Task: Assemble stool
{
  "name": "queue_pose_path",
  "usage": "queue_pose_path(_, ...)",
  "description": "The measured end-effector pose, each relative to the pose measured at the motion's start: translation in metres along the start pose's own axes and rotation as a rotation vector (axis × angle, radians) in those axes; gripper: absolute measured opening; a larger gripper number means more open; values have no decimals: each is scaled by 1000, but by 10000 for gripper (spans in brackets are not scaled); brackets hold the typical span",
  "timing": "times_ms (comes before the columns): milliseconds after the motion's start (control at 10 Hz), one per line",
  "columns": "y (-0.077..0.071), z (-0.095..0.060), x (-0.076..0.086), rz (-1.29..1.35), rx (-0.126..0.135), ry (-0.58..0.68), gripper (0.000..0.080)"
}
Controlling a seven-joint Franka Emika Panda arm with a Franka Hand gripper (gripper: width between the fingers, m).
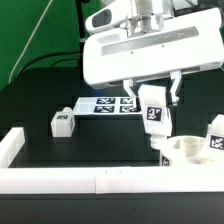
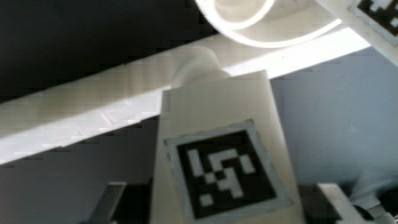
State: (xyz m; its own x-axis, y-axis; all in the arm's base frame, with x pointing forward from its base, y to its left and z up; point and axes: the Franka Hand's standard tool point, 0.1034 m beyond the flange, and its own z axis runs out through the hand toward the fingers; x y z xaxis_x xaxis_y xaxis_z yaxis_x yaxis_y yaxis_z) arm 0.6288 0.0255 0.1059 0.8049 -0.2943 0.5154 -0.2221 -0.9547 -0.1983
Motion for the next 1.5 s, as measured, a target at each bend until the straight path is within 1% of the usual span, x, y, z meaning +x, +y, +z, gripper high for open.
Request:
queue_pose_path(200, -1, 4, -7, -14, 6, -36, 324)
queue_pose_path(300, -3, 8, -14, -16, 9, -52, 324)
queue_pose_path(400, -11, 12, -18, -23, 17, -64, 324)
queue_pose_path(500, -17, 12, -20, -30, 23, -69, 324)
queue_pose_path(700, -20, 11, -19, -31, 29, -83, 324)
queue_pose_path(900, -14, 12, -18, -27, 25, -87, 324)
queue_pose_path(1100, -13, 16, -18, -27, 16, -48, 324)
queue_pose_path(1200, -13, 22, -26, -28, 15, -59, 324)
queue_pose_path(1500, -12, 24, -27, -28, 12, -52, 324)
